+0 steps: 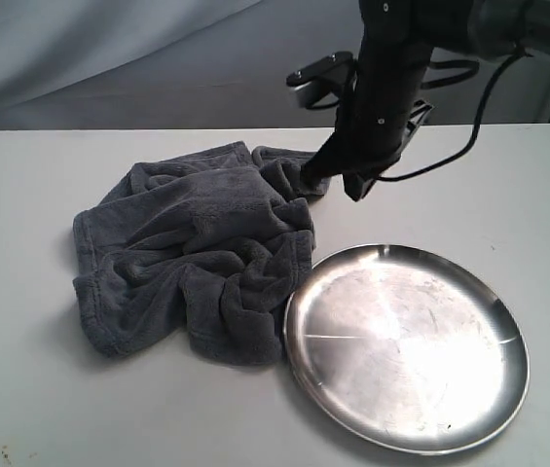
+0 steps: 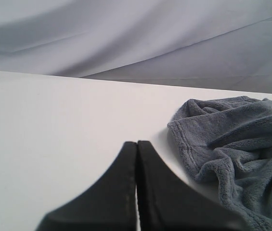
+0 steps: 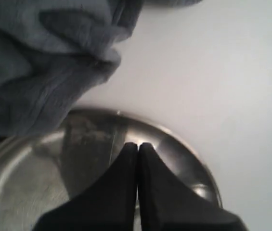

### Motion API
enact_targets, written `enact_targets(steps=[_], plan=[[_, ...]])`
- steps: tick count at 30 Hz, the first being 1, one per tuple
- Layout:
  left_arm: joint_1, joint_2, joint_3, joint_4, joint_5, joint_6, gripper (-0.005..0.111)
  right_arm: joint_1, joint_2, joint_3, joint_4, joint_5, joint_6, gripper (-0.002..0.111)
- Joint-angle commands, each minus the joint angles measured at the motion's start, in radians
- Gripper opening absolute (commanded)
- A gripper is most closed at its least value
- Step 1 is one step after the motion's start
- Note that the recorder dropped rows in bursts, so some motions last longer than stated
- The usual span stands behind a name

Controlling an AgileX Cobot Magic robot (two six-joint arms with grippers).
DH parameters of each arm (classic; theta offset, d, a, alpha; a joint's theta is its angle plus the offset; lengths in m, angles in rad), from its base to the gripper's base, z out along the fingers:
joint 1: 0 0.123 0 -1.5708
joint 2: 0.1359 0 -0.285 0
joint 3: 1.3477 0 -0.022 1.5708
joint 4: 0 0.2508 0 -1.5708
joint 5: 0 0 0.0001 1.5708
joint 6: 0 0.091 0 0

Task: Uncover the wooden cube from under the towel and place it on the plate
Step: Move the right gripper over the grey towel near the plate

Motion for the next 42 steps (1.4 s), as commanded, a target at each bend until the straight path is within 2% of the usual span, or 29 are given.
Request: enact_targets(steps=[1,8,13,17,24,28,35,40,42], plan=[[0.0,-0.003,0.004,-0.004,-0.01,0.001,0.0,0.037,-0.092,0.128,0.038,0.003,-0.046,0.0],[0.0,-0.003,0.004,-0.004,-0.01,0.001,0.0,0.173,-0.12,0.168,0.211,0.003,-0.112,0.0],[0.0,-0.003,0.004,-0.004,-0.01,0.001,0.0,0.298,-0.076,0.168,0.198,0.003,-0.136,0.0],[0.0,-0.003,0.004,-0.004,-0.01,0.001,0.0,0.337,-0.005,0.147,0.164,-0.015,-0.076,0.0],[0.0,-0.003,0.004,-0.004,-0.01,0.001,0.0,0.334,0.062,-0.071,0.135,-0.043,-0.035,0.0],[0.0,-0.003,0.004,-0.004,-0.01,0.001,0.0,0.323,0.062,-0.211,0.018,-0.085,0.092,0.0],[0.0,-0.003,0.004,-0.004,-0.01,0.001,0.0,0.208,0.062,-0.332,0.009,-0.069,0.181,0.0],[0.0,-0.003,0.004,-0.004,-0.01,0.001,0.0,0.087,0.076,-0.338,0.106,0.003,0.184,0.0],[0.0,-0.003,0.004,-0.004,-0.01,0.001,0.0,0.046,0.097,-0.338,0.138,0.003,0.184,0.003]])
